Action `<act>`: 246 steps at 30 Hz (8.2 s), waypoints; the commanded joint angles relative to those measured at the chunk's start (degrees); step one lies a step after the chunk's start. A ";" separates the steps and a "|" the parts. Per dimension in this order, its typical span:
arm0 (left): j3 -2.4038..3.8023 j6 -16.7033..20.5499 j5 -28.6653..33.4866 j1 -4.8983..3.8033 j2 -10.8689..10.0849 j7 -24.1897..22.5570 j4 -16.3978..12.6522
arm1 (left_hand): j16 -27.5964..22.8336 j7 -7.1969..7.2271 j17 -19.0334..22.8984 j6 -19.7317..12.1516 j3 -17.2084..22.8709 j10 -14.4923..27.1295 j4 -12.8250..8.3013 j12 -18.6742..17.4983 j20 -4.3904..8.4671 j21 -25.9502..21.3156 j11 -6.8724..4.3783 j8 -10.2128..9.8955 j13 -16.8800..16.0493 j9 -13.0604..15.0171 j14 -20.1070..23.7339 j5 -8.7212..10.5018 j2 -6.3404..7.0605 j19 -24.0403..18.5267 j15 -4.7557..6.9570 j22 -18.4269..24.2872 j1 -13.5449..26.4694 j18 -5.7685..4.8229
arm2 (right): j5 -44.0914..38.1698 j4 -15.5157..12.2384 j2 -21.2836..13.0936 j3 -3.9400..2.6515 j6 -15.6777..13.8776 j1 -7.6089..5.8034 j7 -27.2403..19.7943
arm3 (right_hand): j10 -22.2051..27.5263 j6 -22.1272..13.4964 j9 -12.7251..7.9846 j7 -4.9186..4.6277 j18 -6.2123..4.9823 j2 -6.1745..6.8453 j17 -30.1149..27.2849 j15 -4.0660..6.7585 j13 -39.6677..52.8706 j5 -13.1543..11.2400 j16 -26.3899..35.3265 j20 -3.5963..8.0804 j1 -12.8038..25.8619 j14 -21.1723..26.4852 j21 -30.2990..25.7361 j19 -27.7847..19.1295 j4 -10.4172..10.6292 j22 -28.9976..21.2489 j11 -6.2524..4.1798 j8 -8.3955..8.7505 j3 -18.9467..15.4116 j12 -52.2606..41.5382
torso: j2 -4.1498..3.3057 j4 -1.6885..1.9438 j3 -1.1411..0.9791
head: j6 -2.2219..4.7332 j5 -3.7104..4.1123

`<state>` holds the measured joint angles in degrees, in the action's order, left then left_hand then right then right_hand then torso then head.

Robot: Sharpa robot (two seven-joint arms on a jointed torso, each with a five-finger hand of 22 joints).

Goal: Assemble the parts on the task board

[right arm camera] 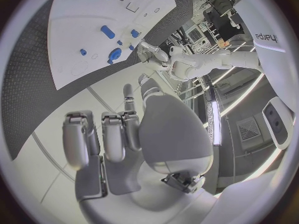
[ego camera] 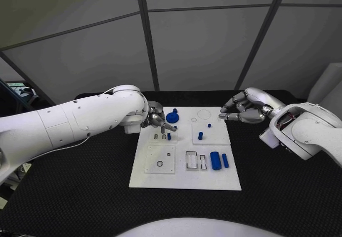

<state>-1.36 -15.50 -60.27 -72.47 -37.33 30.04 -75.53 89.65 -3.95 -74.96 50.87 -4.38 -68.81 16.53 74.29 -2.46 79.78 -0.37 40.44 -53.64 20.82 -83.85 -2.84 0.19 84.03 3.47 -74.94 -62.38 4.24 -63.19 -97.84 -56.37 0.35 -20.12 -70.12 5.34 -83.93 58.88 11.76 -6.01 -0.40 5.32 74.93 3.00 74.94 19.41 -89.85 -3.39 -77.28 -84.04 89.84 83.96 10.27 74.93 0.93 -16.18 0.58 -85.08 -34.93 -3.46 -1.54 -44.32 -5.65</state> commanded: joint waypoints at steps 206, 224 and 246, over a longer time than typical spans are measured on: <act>-0.37 10.88 -7.48 5.36 -1.16 0.89 -2.68 | 0.35 0.61 -15.04 -3.31 48.89 -1.03 -14.80 -2.92 0.46 0.18 -0.40 3.01 -0.56 12.91 -6.15 -0.55 4.74 1.85 0.63 -6.62 -4.53 -1.66 | 13.19 7.15 5.57 0.08 -3.36 0.38 -6.14 | 8.17 -4.53 2.01 -1.70 -4.34 -1.93 3.76 -1.85 -5.54 8.71 9.14 -1.65 -3.09 -1.69 -17.22 -6.01 0.60 -1.39 1.88 2.73 1.44 16.35 | 0.02 0.17 -0.46 | -4.21 -2.95; -0.37 8.38 -7.47 5.36 -0.58 1.11 -2.27 | 0.35 0.65 -15.04 -3.26 49.19 -1.15 -14.97 -2.90 0.50 0.19 -0.46 3.01 -0.62 12.98 -6.15 -0.63 4.89 1.86 0.67 -6.65 -4.38 -1.66 | 13.21 7.10 5.60 0.08 -3.00 0.38 -6.10 | 8.10 -4.57 2.03 -1.71 -4.32 -1.93 3.90 -1.86 -5.43 8.73 9.03 -1.66 -3.05 -1.74 -17.17 -5.96 0.65 -1.33 1.88 2.73 1.46 16.23 | 0.05 0.16 -0.44 | -4.62 -3.00; -0.37 6.79 -5.89 5.35 0.88 1.22 0.24 | 0.35 1.71 -15.04 0.02 39.21 -2.93 -8.79 -1.76 1.02 1.43 -1.20 2.42 -2.40 13.28 -6.15 -0.50 6.65 2.62 1.30 -7.96 6.13 -2.02 | 13.81 7.03 5.53 0.08 -2.90 0.39 -6.01 | 8.11 -4.58 2.07 -1.71 -4.32 -1.95 3.88 -1.87 -5.46 8.75 9.05 -1.66 -3.01 -1.74 -17.19 -5.95 0.70 -1.34 1.89 2.72 1.48 16.24 | 0.07 0.15 -0.45 | -4.99 -2.88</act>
<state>-1.59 -7.22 -67.16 -67.35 -36.63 31.09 -75.34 89.65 -2.23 -74.93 50.59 35.16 -71.30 7.61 72.33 -1.83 81.02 -1.65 43.09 -55.99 34.14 -84.07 -3.52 6.76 83.83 4.34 -74.91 -56.81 4.33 -49.88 -90.67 -50.81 0.46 -23.36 -69.66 -0.45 -76.05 54.61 13.77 -7.76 -4.00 3.82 74.93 1.53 69.41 27.80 -80.81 -4.90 -80.30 -83.84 72.81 77.91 10.92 73.61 2.66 -13.53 1.87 -68.54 -34.88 -3.29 -2.01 -49.28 -8.49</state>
